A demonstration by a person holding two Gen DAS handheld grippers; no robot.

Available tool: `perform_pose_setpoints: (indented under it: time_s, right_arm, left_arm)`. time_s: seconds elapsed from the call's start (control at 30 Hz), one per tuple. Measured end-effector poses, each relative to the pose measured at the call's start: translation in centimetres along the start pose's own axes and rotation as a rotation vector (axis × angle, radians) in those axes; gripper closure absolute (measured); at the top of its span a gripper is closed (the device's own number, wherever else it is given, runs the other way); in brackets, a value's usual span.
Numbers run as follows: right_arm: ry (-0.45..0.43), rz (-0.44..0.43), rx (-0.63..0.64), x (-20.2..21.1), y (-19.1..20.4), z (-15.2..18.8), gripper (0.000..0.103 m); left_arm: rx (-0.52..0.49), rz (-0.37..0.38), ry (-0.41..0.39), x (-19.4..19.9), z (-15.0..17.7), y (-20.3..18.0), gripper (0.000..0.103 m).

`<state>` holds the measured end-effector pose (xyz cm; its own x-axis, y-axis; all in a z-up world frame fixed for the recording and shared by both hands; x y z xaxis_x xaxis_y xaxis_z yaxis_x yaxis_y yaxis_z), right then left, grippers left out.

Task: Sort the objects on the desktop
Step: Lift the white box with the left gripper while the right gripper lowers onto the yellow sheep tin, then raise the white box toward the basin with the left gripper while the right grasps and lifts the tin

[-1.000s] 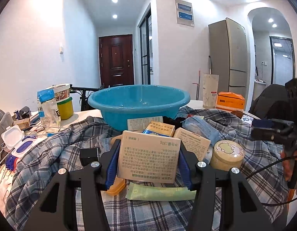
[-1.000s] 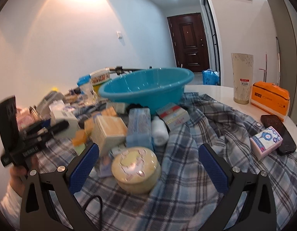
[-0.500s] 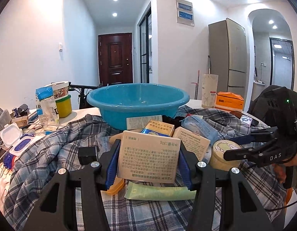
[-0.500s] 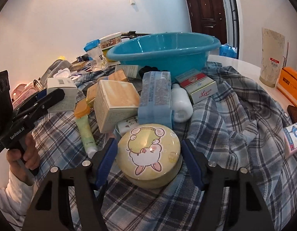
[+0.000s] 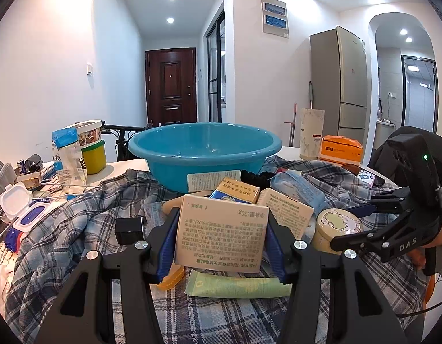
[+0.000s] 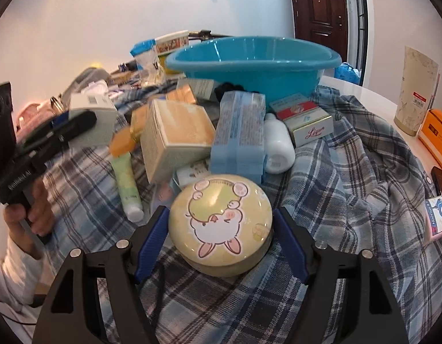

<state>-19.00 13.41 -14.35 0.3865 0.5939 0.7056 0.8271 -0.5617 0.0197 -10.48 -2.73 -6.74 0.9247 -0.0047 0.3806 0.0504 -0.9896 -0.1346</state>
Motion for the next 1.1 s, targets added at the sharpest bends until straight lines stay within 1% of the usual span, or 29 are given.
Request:
perform_pose_setpoints:
  time_s: [0.17,0.27,0.33,0.43,0.53,0.63,0.73,0.8,0.9,1.03,1.1]
  right_arm:
    - [0.039,0.034,0.042,-0.8,0.4,0.3,0.029]
    - [0.056,0.025,0.038,-1.2,0.3,0.4,0.028]
    - [0.092,0.019,0.036,-2.0,0.2,0.7,0.029]
    - [0.093,0.06,0.074,-1.9,0.6,0.7,0.029]
    - [0.047,0.103,0.087,-0.9,0.6,0.4,0.029]
    - [-0.013,0.134,0.062,0.5,0.1,0.1,0.029]
    - [-0.068,0.157,0.034,1.8,-0.7,-0.2,0.029]
    - [-0.097,0.186,0.019,2.5,-1.1,-0.4,0.029]
    - [-0.133,0.208,0.0,3.3,-1.5,-0.6,0.029]
    - [-0.155,0.226,-0.023,3.7,-1.9,-0.7,0.029]
    - [-0.164,0.23,-0.028,4.0,-2.0,-0.7,0.029]
  left_arm:
    - [-0.001,0.003,0.0,0.0,0.0,0.0,0.046]
    - [-0.001,0.003,0.002,-0.1,0.0,-0.1,0.046]
    - [-0.001,0.004,0.002,-0.1,0.0,-0.1,0.046]
    - [-0.001,0.003,0.003,-0.1,0.0,-0.1,0.046]
    - [-0.001,0.001,0.004,-0.2,0.0,-0.1,0.046]
    - [-0.001,0.002,0.007,-0.2,0.1,-0.1,0.046]
    - [0.005,-0.03,0.026,-0.7,0.2,0.2,0.046]
    - [0.013,-0.036,0.038,-1.0,0.0,0.4,0.046]
    - [0.027,-0.01,0.01,-0.6,-1.6,0.4,0.046]
    - [-0.004,-0.025,-0.06,0.1,-5.1,0.1,0.046]
    - [-0.002,-0.03,-0.095,0.2,-7.3,0.1,0.046]
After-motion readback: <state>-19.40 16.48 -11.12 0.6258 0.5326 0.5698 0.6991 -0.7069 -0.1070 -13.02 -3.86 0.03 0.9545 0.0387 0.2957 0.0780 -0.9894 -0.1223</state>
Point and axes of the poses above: each gripper's, at about its wrist camera, not at the fingertips, and x roughly against the way its jaws point, y to its left, z to its underside, the point moved 8 cm from there along -x, roughly the way its jaws point, and after that the axes turned 9 degrees about x, right-handed, at the moved point
